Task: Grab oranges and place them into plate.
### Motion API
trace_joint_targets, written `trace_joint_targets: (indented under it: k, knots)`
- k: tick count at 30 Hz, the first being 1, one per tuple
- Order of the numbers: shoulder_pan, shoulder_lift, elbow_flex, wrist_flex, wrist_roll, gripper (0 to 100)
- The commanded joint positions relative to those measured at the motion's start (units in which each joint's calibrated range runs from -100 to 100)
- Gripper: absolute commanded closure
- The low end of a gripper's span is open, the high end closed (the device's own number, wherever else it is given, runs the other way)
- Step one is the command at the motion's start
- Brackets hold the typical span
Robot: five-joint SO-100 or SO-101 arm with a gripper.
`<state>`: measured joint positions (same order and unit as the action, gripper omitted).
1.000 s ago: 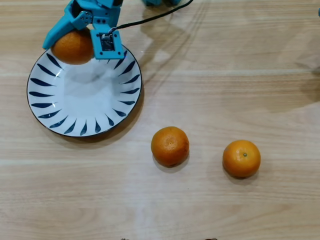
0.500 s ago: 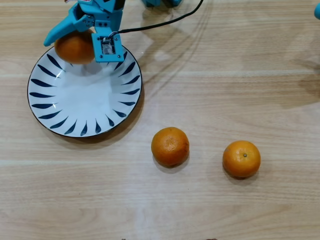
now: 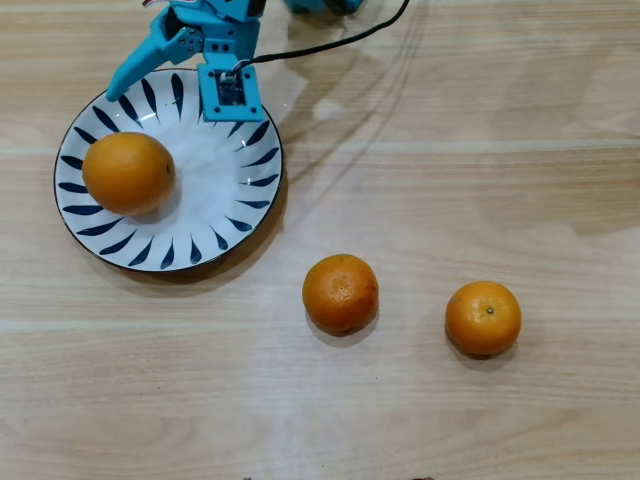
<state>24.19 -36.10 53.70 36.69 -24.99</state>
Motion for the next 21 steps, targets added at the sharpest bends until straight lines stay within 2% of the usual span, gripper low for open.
trace_joint_targets:
  k: [1,9,13,21]
  knots:
    - [-4.19,-6.08,-4.40,3.14,-0.31,70]
    - [-14.99,-6.34,-16.44,12.77,-3.29,85]
    - [-20.96,-0.59,-27.58,16.81,-5.02,93]
    - [-30.07,18.77,-56.10,27.04,-7.11,95]
